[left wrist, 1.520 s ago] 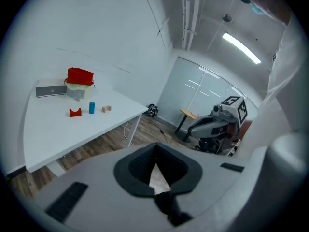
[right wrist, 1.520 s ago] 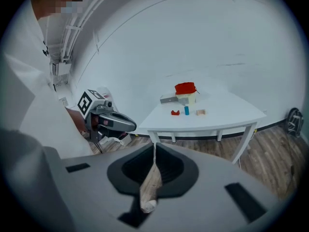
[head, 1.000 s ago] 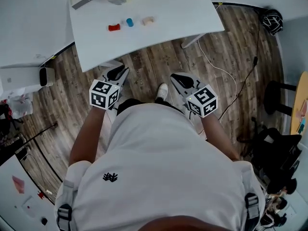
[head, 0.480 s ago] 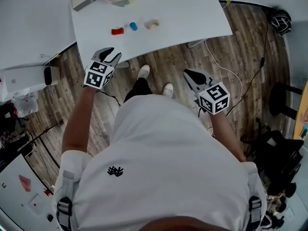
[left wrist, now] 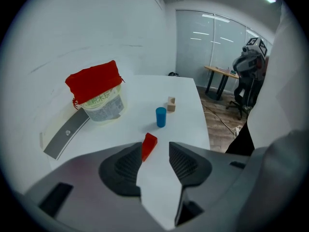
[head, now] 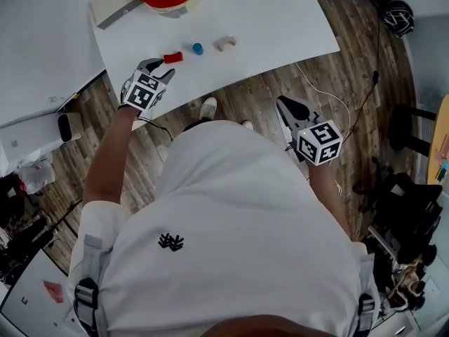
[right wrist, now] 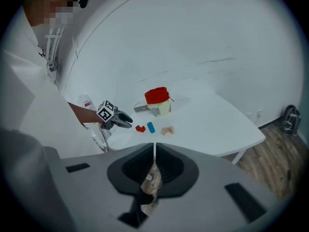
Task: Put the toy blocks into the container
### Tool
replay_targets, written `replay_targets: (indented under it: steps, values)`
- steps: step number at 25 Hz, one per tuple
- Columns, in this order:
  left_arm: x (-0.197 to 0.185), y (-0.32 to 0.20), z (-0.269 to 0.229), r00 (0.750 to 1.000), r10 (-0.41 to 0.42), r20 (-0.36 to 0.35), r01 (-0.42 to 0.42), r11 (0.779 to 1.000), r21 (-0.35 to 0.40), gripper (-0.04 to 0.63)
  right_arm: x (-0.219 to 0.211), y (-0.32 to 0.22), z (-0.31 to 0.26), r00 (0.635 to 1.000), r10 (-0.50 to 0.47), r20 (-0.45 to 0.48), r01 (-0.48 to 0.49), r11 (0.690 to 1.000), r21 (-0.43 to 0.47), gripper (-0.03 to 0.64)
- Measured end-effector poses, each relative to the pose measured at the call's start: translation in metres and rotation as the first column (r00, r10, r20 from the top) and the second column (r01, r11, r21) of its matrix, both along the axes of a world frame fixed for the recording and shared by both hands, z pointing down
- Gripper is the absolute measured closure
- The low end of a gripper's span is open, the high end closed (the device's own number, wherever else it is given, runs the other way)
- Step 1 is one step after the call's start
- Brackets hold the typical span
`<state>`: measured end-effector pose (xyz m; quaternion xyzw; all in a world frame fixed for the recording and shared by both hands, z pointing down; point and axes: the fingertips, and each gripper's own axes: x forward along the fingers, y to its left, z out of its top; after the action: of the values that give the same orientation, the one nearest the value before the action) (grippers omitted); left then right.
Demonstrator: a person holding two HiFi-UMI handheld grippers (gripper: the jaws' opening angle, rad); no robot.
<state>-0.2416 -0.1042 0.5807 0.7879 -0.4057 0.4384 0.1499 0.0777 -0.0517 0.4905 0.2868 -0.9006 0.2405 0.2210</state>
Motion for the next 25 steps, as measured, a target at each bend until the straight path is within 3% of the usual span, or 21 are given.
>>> replay_targets:
  steps: [9,19,25]
  values:
    - [-0.006,-0.021,0.031,0.987,0.155,0.032,-0.153,0.987,-0.058,0.393,-0.033,-0.013,-0.004,0.997,0.026,-0.072,-0.027,0.999,-0.018,0.604]
    - [-0.011,-0.025,0.052,0.970,0.243,-0.004,-0.241,0.962,-0.131,0.390,-0.065,-0.015,0.003,0.991,0.008,-0.135,-0.016,0.998,-0.064,0.604]
    - [-0.012,-0.023,0.057,0.962,0.270,-0.029,-0.271,0.952,-0.143,0.447,-0.075,-0.017,0.004,0.990,0.022,-0.142,-0.033,0.997,-0.075,0.604]
